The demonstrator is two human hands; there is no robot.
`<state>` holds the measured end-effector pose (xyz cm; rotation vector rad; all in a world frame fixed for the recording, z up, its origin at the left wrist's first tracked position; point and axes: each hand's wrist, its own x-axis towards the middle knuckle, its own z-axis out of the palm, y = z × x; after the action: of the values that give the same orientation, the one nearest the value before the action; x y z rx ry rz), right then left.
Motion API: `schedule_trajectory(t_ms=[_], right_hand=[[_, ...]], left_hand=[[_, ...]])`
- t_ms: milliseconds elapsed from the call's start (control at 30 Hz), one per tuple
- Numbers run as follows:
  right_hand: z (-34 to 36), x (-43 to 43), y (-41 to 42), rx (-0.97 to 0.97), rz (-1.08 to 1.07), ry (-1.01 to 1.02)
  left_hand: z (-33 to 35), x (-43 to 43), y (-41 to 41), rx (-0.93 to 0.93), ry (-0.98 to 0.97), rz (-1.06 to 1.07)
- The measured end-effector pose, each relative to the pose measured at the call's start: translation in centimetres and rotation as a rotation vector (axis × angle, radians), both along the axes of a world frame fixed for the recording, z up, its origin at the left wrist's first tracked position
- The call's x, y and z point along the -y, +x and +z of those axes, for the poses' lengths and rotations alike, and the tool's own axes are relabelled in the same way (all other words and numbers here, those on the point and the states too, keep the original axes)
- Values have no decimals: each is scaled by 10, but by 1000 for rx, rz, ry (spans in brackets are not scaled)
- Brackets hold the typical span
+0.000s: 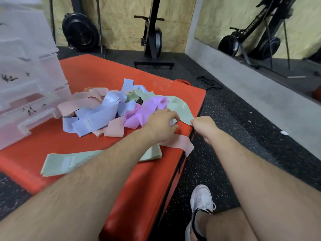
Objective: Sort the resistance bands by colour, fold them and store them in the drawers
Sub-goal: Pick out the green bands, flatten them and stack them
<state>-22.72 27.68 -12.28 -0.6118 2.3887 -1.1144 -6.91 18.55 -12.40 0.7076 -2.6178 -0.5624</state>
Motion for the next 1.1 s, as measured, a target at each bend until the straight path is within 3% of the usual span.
schedule_trajectory(t_ms=[133,300,433,533,633,700,833,967,1100], right_hand=[[15,-6,3,-74,28,-79],[45,-15,20,-358,219,-224],[65,-12,36,-400,290,-340],[71,-5,55,-367,361,-389],[75,4,77,-354,459,-432],[79,9,96,-318,530,-445],[83,18,135,-117,667,-484],[81,33,162,72,622,-567],[72,46,174,-307,632,-491]], left_hand=[[-2,1,8,-39,89,30],[11,-8,10,-138,194,77],[32,-13,13,-341,368,153],[42,-9,20,-497,606,240],[52,-8,35,-707,1046,233],[55,-4,47,-785,1161,215],[64,3,83,-786,1066,285],[69,15,123,-763,908,354],[66,23,158,-594,681,395]])
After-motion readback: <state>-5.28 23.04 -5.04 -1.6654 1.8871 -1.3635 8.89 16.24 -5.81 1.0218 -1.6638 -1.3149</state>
